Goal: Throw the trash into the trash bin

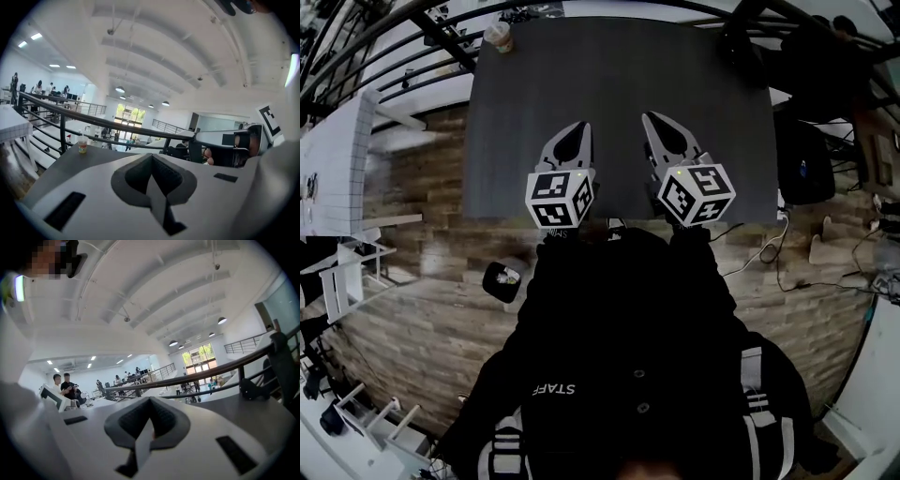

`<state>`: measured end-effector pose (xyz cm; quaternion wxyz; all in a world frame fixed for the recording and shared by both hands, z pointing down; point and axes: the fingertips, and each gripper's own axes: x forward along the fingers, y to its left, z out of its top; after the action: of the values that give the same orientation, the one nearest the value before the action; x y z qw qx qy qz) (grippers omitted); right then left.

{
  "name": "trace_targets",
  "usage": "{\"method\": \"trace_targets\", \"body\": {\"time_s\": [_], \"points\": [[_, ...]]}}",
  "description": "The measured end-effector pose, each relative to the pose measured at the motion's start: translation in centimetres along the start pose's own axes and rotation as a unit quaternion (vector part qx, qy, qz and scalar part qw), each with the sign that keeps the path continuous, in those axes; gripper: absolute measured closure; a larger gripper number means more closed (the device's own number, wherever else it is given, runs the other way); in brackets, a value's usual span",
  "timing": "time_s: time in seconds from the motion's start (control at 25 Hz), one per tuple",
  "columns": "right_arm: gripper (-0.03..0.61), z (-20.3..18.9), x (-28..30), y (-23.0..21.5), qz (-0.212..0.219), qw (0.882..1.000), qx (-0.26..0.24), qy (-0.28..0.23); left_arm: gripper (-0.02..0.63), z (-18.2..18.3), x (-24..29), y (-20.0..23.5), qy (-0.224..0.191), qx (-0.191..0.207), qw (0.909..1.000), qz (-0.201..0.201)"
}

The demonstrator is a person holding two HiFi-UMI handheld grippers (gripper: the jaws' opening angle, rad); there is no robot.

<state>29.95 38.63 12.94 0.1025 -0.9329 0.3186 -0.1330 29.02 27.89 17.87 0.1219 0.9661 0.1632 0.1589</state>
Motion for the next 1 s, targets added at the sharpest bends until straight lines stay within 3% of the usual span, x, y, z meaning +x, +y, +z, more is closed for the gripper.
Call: {"method": "trace_targets", "body": {"time_s": [0.32, 1.0], "points": [[0.563, 3.8, -0.3, -1.7, -0.03, 0.999, -0.025, -0.036, 0.614, 4.0, 2.1, -2.0, -0.028, 0.028, 0.999, -0.019], [0.563, 4.4, 0.6, -1.1, -0.034, 0.998, -0.043, -0.041, 0.614, 5.0, 2.5, -2.4, -0.039, 0.039, 0.998, -0.032]]}}
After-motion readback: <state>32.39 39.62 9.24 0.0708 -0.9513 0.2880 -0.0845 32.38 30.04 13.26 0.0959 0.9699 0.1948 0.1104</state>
